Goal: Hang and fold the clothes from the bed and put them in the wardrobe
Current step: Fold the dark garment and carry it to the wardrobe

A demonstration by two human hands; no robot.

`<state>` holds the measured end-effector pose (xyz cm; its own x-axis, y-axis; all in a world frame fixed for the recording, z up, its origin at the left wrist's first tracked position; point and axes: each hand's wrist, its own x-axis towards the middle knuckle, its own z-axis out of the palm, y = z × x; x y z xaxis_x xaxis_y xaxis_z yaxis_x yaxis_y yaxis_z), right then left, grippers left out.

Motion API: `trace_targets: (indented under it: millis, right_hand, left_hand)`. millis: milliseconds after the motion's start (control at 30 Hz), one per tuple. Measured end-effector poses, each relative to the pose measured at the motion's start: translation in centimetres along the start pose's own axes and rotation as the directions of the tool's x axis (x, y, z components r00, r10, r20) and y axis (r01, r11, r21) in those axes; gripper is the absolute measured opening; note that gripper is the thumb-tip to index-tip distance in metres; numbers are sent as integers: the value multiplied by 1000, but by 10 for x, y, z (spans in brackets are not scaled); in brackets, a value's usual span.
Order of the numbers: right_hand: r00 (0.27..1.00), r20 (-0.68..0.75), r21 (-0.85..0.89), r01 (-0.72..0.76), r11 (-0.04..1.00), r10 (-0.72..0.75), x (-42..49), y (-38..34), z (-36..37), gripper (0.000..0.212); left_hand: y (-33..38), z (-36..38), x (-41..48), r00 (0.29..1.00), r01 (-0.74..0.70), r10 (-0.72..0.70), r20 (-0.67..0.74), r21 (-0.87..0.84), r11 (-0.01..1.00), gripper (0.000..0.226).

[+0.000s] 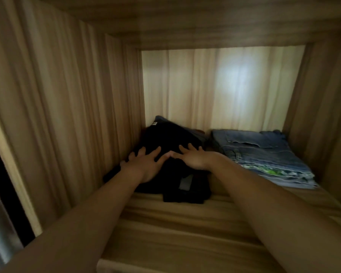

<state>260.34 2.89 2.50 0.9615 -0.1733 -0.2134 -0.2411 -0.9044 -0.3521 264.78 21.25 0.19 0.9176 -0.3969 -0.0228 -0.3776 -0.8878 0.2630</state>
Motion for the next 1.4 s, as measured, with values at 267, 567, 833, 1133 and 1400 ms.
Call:
trace_targets:
  millis: [267,567,833,1133,1400]
  right_hand:
    - [965,-96,90,252,963,-244,-126,7,-4,72]
    - [921,-93,-179,358,916,-378,-214,-5,6,55]
    - [954,-72,-297,259,919,-292,-243,8,38,53]
    - [710,-343,-312,532,787,-615,-258,-133,64,36]
    - [419,-169,-646,637,421,-892,-227,-236,87,34]
  left_hand:
    - [-6,-8,-112,999,-45,46,7,-99,994,75]
    - [-15,-29,-271,999,31,-27,42,-93,995,24]
    - [-41,-11,-344,983,177,-178,41,26,984,56]
    - [-94,0,-349,966,159,-190,-173,-180,971,72]
    - [-121,23,-340,959,8,-146,-244,-490,872,80]
